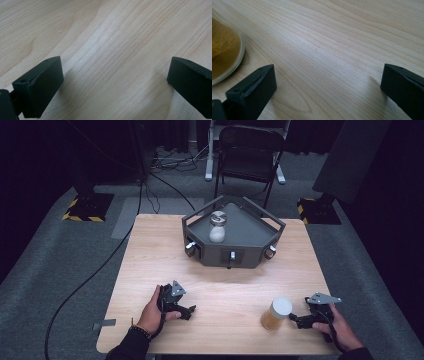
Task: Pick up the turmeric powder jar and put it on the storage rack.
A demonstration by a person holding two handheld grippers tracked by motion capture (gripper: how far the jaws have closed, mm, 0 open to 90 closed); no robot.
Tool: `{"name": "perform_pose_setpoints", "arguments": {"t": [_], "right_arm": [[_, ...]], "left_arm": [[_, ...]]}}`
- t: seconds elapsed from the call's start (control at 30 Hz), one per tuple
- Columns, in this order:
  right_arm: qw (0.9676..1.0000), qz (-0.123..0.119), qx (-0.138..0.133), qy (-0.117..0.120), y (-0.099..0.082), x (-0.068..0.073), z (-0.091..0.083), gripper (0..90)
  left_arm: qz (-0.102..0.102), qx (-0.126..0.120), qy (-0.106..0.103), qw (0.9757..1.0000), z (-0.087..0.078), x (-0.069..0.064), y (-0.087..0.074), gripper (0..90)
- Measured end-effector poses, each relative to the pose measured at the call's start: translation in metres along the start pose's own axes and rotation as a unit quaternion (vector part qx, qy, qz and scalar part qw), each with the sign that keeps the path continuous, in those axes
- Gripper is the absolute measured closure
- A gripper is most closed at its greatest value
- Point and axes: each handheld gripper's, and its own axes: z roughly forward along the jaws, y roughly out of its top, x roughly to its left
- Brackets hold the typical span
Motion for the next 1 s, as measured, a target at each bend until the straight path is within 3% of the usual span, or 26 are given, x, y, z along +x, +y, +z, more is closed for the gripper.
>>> {"name": "perform_pose_setpoints", "arguments": {"t": [0.3, 0.47, 0.63, 0.8, 1.0], "right_arm": [[0.9997, -0.016, 0.000, -0.021, -0.001, 0.009, -0.008, 2.3], [0.9994, -0.015, -0.030, -0.010, -0.006, 0.010, -0.021, 2.3], [0.9981, -0.030, -0.054, 0.006, -0.007, 0.013, -0.031, 2.3], [0.9962, -0.052, -0.067, 0.021, -0.006, 0.018, -0.036, 2.3], [0.9945, -0.062, -0.077, 0.034, -0.006, 0.021, -0.040, 2.3]], "left_arm": [[-0.001, 0.000, 0.002, 1.0000, 0.000, -0.001, 0.000, 0.2], [-0.001, 0.000, 0.001, 1.0000, 0.000, -0.001, 0.000, 0.2], [0.001, -0.001, 0.001, 1.0000, 0.000, 0.000, 0.000, 0.1], [0.001, -0.001, 0.001, 1.0000, 0.000, 0.000, 0.000, 0.0], [0.001, -0.001, 0.001, 1.0000, 0.000, 0.000, 0.000, 0.0]]}}
